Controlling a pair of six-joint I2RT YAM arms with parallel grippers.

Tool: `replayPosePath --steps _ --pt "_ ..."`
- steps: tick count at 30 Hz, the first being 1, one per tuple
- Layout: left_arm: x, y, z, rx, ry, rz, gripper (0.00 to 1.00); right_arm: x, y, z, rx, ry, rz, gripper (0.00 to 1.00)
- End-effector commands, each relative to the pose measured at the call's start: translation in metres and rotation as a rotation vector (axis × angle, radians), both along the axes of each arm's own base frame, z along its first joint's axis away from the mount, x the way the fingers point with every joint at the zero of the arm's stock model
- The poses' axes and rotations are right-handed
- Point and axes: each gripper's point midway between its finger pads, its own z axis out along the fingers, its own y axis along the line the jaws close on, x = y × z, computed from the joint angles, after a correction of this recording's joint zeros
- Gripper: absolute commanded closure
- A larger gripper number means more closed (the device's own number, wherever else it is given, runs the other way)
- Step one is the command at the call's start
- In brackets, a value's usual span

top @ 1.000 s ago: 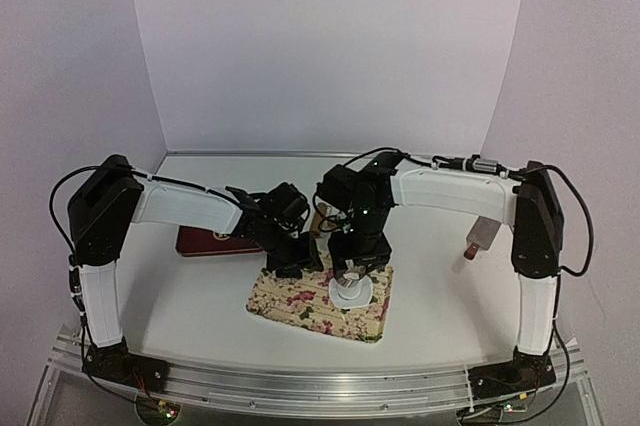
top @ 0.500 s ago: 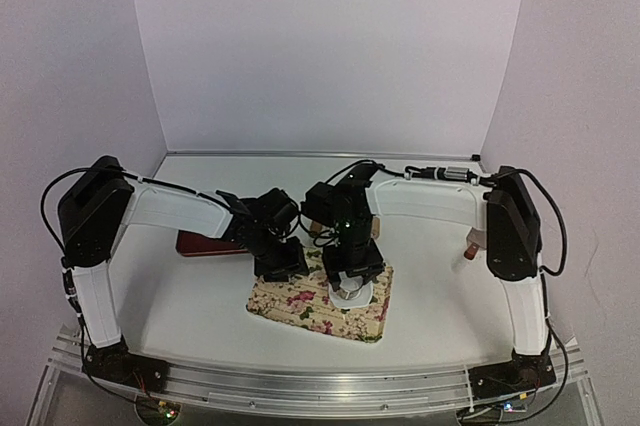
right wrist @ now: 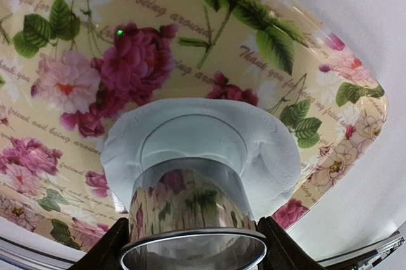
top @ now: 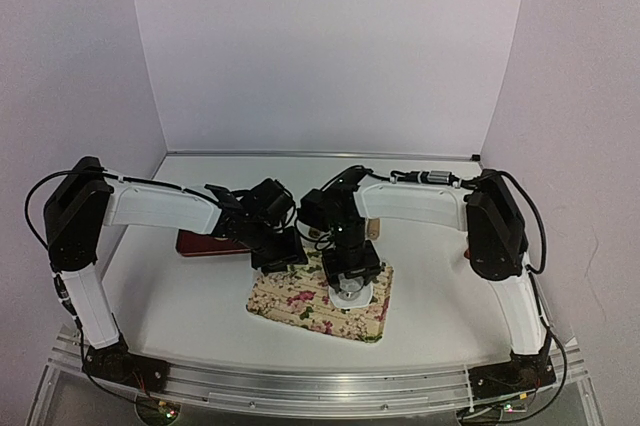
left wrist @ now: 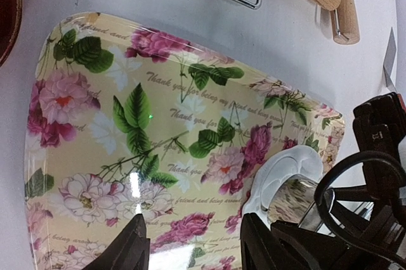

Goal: Roll out the dumpling wrappers from the dough
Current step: Pick up the dumpling mold from the center of the board, then place the dumpling mold on the dumpling wrapper.

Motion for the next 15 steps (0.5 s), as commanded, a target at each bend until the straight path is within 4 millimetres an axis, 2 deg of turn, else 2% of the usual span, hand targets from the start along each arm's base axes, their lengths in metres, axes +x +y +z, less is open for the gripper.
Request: replayPosePath --steps 1,15 --pt "0.0070 0.0048 0.0180 -0.018 -0.037 0.030 0.51 0.0115 -0.0023 0.0090 -0.012 -0.028 -0.006 0.84" --pt "0.0091 0.0043 0.0208 -0.029 -0.037 0.044 0.51 0.0103 -0.0064 -0.0008 -0.030 0.004 0.009 0.84"
